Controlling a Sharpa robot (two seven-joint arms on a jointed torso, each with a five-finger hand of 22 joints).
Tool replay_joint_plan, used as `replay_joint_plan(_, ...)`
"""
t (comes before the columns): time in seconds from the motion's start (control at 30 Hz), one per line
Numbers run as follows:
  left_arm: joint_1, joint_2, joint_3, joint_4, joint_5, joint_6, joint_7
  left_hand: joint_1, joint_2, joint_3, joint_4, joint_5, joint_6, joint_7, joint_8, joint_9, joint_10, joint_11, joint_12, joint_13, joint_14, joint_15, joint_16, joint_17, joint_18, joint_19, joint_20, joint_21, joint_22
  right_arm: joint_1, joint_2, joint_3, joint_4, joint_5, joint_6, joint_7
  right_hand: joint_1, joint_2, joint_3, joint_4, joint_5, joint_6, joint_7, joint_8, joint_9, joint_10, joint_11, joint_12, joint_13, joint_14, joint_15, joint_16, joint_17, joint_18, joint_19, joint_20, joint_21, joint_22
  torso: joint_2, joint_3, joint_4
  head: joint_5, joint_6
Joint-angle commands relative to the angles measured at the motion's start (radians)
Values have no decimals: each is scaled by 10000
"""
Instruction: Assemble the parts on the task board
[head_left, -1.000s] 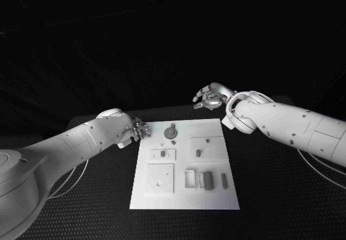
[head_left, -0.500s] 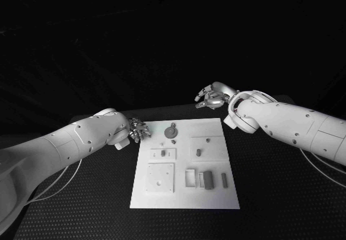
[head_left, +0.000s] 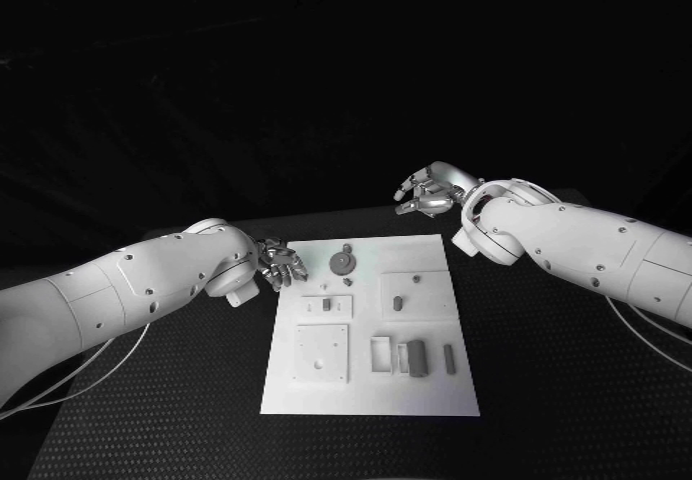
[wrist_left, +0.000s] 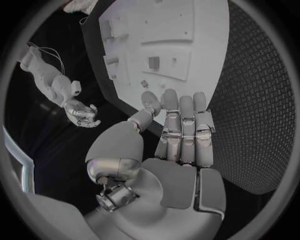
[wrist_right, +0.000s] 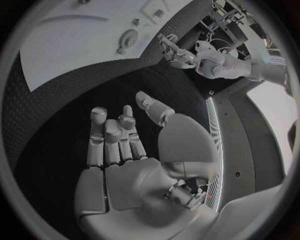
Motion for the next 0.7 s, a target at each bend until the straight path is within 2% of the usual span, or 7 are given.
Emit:
replay_joint_plan(0.03, 1, -68, -18, 242, -416, -401, -225, -2, -80, 40, -1, 75, 498, -406, 50, 476, 65, -26, 35, 20, 74, 6, 39, 12, -39, 100, -13, 42, 22, -3, -14, 5, 27, -7, 97, 43, -32, 86, -50, -17, -18, 123, 204, -42, 14, -83, 1, 56, -14, 20, -42, 29, -16, 112, -5, 41, -22, 95, 12, -1, -3, -29, -33)
replay_joint_plan(0.17, -26, -104, -80, 440, -602, -478, -248, -1, -88, 44, -1, 83, 501, -409, 50, 482, 68, -28, 37, 26, 78, 4, 38, 15, -39, 106, -15, 43, 30, -3, -33, 5, 39, -7, 93, 41, -35, 86, -51, -16, -18, 124, 204, -42, 14, -83, 1, 58, -16, 20, -42, 29, -17, 112, -5, 42, -23, 95, 8, 1, -5, -19, -56)
replay_joint_plan(0.43, -129, -107, -331, 753, -860, -547, -374, 2, -93, 52, -1, 90, 509, -413, 51, 492, 75, -33, 39, 38, 89, 0, 39, 21, -37, 117, -20, 44, 45, -3, -48, 5, 57, -7, 93, 42, -35, 84, -50, -15, -17, 124, 203, -42, 15, -84, 1, 60, -21, 20, -41, 30, -19, 112, -5, 42, -24, 95, 13, 2, -8, -10, -99)
replay_joint_plan(0.6, -267, -207, -352, 958, -935, -576, -425, 2, -102, 53, -3, 85, 513, -415, 51, 498, 80, -35, 41, 45, 96, -3, 39, 24, -37, 124, -22, 45, 54, -3, -70, 5, 57, -7, 92, 40, -35, 84, -50, -15, -17, 124, 203, -43, 16, -85, 1, 62, -23, 20, -42, 30, -20, 112, -5, 42, -24, 95, 14, 7, -11, 3, -128)
replay_joint_plan(0.7, -292, -260, -358, 1041, -960, -573, -449, 5, -106, 57, -4, 82, 516, -417, 51, 502, 83, -37, 42, 50, 101, -5, 40, 27, -35, 128, -24, 46, 61, -3, -84, 5, 65, -7, 93, 40, -36, 84, -50, -15, -17, 124, 203, -43, 16, -85, 1, 63, -25, 20, -42, 30, -21, 112, -5, 42, -24, 96, 8, 2, -4, 2, -160)
